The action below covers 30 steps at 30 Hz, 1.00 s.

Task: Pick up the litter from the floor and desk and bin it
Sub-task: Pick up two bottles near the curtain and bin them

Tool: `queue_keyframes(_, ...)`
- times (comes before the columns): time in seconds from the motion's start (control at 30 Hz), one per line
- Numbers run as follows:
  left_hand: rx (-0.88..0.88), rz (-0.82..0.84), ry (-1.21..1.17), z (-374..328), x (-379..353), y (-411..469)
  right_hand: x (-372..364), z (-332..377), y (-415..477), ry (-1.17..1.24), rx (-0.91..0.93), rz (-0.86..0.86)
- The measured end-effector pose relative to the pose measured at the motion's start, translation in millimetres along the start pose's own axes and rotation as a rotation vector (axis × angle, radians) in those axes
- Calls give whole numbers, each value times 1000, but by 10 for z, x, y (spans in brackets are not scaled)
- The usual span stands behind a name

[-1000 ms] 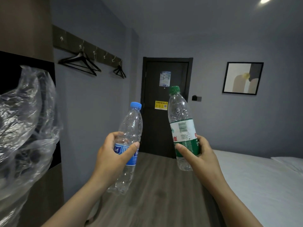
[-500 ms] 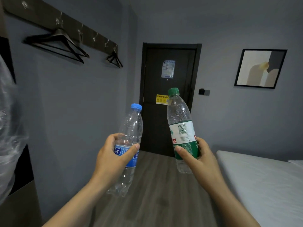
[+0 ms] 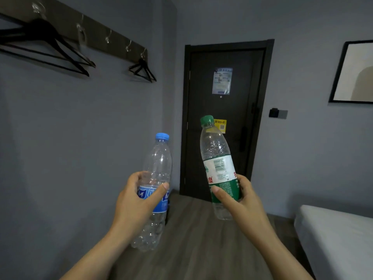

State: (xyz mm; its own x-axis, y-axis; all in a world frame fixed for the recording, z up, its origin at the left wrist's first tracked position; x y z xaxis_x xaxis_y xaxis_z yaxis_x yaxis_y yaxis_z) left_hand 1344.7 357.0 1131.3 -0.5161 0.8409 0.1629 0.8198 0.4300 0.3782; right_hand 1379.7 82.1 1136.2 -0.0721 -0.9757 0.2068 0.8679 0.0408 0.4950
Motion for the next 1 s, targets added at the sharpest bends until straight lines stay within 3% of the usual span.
queue_keyframes(0.57,34,58,-8,1287,-901,3124,-1182,-1617,2772,5,-36,1)
queue_keyframes(1.0,41,61,60,2131,-2078,5120,-1659,-2899,4875,96,-55,48)
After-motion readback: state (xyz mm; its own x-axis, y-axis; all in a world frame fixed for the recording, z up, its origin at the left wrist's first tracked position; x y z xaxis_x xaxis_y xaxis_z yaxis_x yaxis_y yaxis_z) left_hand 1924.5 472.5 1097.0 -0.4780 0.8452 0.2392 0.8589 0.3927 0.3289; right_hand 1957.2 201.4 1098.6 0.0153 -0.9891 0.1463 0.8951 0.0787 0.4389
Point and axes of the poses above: each hand's wrist, its own y-axis towards the middle knuckle, its own x-axis out of the back of the hand, z = x × y, the point moved 10 cm from there along y, towards the middle knuckle, and after that the axes turned 4 degrees about x, right-handed, at the moved point
